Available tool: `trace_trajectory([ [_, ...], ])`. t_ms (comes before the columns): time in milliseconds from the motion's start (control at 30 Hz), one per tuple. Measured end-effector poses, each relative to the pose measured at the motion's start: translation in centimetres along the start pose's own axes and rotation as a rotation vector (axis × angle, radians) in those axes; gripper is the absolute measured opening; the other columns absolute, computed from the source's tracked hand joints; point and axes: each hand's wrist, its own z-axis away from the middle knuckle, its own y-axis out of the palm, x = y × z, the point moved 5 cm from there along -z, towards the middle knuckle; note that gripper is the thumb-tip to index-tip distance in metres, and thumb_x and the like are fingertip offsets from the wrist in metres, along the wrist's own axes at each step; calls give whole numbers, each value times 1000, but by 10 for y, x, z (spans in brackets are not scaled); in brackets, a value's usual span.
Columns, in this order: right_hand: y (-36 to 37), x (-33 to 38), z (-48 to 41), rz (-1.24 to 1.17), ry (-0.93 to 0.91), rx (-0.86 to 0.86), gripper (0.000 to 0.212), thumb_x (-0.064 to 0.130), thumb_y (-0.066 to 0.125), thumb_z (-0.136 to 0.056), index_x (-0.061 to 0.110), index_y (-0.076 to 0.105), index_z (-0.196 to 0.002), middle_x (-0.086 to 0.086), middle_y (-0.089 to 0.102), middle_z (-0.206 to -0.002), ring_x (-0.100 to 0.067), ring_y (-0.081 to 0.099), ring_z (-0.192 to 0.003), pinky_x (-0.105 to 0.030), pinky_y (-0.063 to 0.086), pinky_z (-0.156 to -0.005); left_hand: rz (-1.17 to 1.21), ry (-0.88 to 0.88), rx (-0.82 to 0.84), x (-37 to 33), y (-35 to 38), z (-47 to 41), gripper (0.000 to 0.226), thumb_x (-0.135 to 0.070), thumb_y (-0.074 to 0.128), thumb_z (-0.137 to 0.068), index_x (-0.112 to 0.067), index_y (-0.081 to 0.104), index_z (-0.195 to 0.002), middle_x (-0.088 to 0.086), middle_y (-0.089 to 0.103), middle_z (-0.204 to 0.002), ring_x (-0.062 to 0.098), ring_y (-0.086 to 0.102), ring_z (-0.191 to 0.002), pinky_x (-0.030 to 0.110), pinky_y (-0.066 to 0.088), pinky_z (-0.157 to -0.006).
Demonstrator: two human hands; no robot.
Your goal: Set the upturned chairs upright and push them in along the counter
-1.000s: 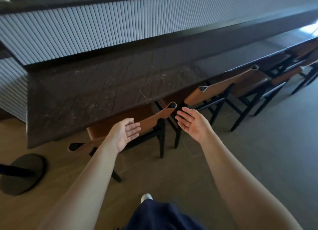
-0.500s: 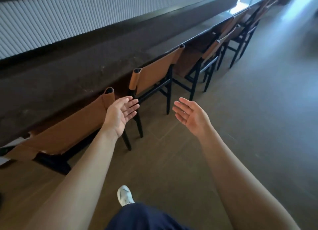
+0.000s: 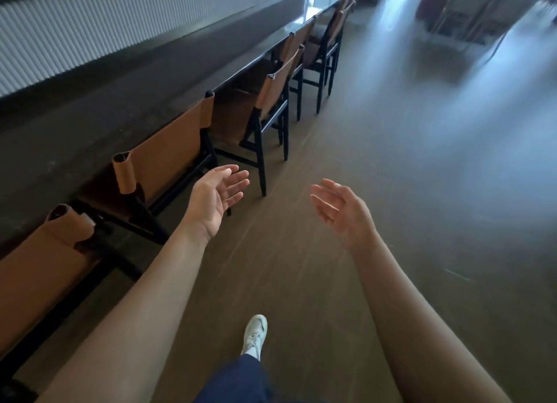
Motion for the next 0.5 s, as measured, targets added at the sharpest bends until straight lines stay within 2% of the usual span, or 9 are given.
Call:
trace_trajectory([
  [167,-39,42,-44,-56,-76,-78,23,25,52,-96,14,63,-113,-6,74,-109,-22,70,-97,-34,50,-88,-18,8,74,-4,47,-64,21,-20,46,-98,-14,63,-108,10,71,-113,24,67,-107,38,48,-94],
  [367,-63,98,-105,-70,-142,-163,22,27,49,-98,17,61,-114,-5,73,-109,-20,70,-98,-32,50,-80,-25,4,182,-20,122,-152,21,-18,47,-98,-13,64,-107,11,72,-112,25,68,-106,38,50,-94],
  [500,-83,134,-143,-92,-185,-224,22,26,49,-99,16,61,-114,-5,75,-106,-20,71,-95,-32,51,-81,-50,-10,250,-25,171,-208,26,-17,44,-99,-8,61,-116,12,71,-113,27,66,-108,40,49,-96],
])
